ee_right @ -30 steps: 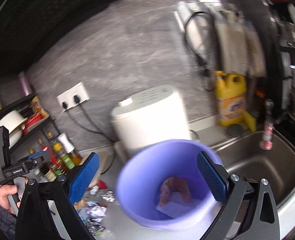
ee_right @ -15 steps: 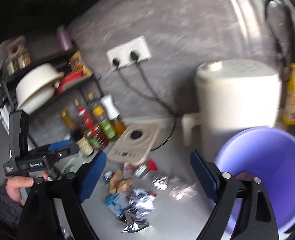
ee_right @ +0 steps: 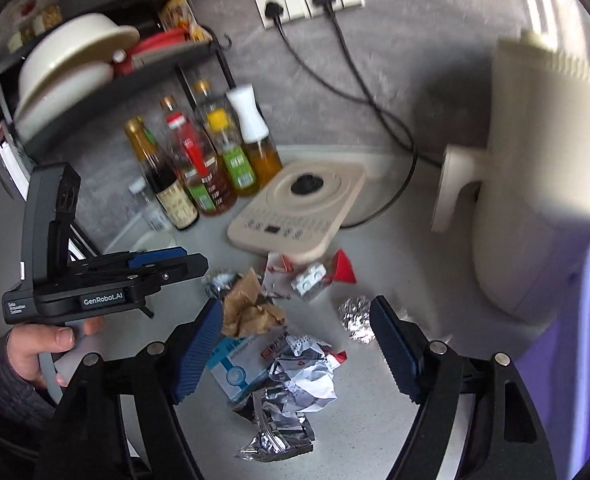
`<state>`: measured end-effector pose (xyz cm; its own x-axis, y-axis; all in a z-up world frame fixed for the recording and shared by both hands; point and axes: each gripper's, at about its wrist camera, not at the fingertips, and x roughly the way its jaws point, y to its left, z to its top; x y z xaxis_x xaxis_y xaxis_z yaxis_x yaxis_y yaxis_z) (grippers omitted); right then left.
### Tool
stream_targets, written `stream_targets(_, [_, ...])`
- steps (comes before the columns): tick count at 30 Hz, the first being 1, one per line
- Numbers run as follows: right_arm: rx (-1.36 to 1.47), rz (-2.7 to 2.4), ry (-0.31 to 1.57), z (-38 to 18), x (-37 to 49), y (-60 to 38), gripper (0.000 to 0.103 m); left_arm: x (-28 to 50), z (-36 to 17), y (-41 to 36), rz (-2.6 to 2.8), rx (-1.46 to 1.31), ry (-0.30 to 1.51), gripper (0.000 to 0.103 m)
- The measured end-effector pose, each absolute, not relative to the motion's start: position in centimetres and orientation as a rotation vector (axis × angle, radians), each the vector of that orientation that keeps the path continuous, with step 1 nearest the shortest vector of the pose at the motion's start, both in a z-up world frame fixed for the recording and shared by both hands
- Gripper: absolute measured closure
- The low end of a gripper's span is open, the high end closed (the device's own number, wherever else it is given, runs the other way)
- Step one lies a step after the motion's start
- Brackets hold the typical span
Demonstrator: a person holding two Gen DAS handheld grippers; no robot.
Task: Collect trash
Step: 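Grasp brown paper with the left tool while the right tool grasps white paper, then drop the white paper into the bucket with the right tool while the left carries paper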
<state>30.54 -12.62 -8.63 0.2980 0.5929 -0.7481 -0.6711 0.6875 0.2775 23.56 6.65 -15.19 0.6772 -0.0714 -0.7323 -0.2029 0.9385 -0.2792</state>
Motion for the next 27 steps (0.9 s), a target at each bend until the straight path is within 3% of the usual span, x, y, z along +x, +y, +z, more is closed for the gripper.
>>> stream_targets(3, [-0.100, 0.841, 0.997, -10.4, 30.9, -12.2, 0.031, 23.9, -16.5, 6.7, 0.083, -0.363, 0.869, 0.057])
stream_targets(10, [-0.109, 0.823, 1.098, -13.5, 31.2, -12.6, 0.031, 25.5, -19.2, 6.0, 0.077, -0.340, 0.965, 0.059])
stream_targets(13, [-0.110, 0.824, 1.129, -14.4, 31.3, -12.7, 0.031, 26.1, -20.1, 5.5, 0.068, -0.326, 0.990, 0.072])
stream_targets(15, [-0.110, 0.831, 1.143, -14.8, 31.2, -12.6, 0.031, 26.3, -20.3, 5.5, 0.075, -0.328, 1.003, 0.088])
stream_targets(17, [-0.111, 0.840, 1.150, -15.1, 31.2, -12.4, 0.031, 26.3, -20.0, 5.4, 0.081, -0.321, 0.994, 0.095])
stream_targets(20, [-0.121, 0.847, 1.164, -15.8, 31.2, -12.0, 0.031, 26.0, -19.0, 5.3, 0.076, -0.305, 0.965, 0.096])
stream_targets(21, [-0.129, 0.846, 1.171, -16.0, 31.2, -11.9, 0.034, 25.8, -18.4, 5.3, 0.075, -0.301, 0.949, 0.096])
stream_targets(24, [-0.129, 0.851, 1.230, -17.0, 31.4, -11.6, 0.065, 25.4, -17.2, 5.4, 0.077, -0.298, 0.919, 0.096])
stream_targets(27, [-0.114, 0.866, 1.204, -16.1, 31.3, -11.8, 0.067, 24.6, -15.8, 5.5, 0.080, -0.300, 0.877, 0.096])
